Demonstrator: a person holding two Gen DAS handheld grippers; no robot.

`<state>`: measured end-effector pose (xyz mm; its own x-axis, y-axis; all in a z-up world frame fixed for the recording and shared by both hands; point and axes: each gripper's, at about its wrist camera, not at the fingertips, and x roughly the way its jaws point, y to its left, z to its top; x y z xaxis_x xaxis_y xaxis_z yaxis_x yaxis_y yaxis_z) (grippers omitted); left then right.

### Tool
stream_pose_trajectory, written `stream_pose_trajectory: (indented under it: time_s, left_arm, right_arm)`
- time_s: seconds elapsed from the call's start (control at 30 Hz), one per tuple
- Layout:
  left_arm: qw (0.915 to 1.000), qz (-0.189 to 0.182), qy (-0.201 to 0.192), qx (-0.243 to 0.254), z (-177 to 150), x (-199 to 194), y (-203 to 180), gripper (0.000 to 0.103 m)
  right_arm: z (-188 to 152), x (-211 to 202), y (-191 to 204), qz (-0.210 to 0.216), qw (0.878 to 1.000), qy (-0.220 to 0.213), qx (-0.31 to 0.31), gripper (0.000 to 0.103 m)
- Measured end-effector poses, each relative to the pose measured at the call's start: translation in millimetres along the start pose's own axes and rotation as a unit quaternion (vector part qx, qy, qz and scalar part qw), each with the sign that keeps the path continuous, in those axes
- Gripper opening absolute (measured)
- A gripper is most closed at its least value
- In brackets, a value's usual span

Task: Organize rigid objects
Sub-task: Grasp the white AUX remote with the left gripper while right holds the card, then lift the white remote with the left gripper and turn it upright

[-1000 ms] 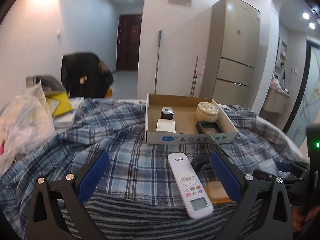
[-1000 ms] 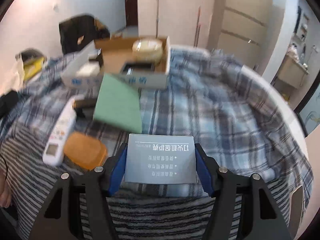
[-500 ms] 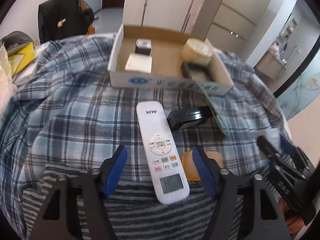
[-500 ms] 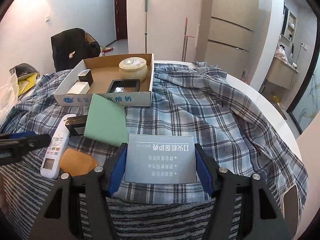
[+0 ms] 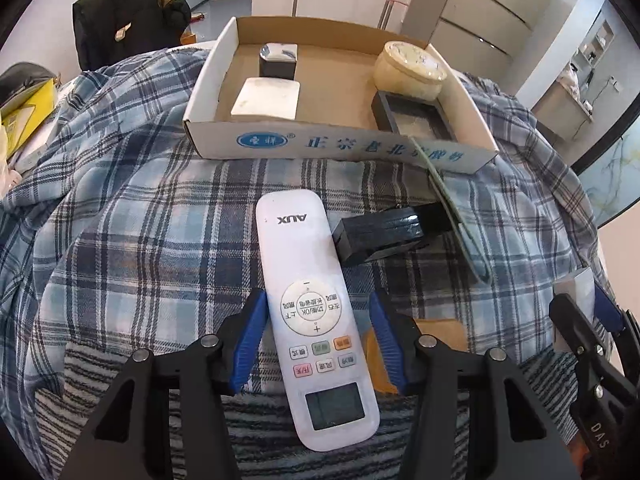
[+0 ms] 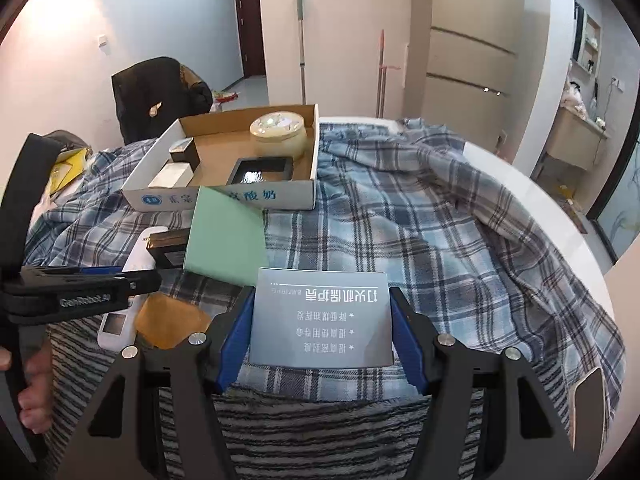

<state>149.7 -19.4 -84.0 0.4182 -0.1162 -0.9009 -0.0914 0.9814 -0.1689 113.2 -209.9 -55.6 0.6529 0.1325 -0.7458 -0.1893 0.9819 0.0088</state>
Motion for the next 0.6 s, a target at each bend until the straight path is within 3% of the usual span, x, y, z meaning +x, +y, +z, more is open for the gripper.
stream_pose_trajectory:
  time_s: [0.07,0.23,0.4,0.5,0.6]
  left_arm:
    - [1.0,0.005,-0.006,-0.003,-0.9,0.1,2.1,0.046]
    - [0.9999,-0.008,-0.007,-0.002,-1.2,-8.2,8.4,0.044]
    - [0.9991,-0.016,-0.034,0.02,-1.9,-42.5,5.9,0.043]
    - [0.9982,-0.044,-0.039,0.011,2.0,-59.7,7.6,0.043]
    - [0.9972,-0.033,-0.058,0.035,3.1,-81.4,1.9,0.042]
  right_arm:
    - [0.0,2.0,-1.6,0.001,1.0,0.003,0.003,0.063]
    - [-0.8,2.3,-0.6,-0.004,1.0,0.003,-0.002,0.063]
    - [-1.3,4.1,1.0,-0.001,1.0,0.007,-0.007,0.063]
    - [-1.6,2.8,2.3,-0.002,1.0,0.003,-0.011,0.063]
    - [-1.8,3.4,3.1,-0.006,1.0,0.004,-0.012,0.063]
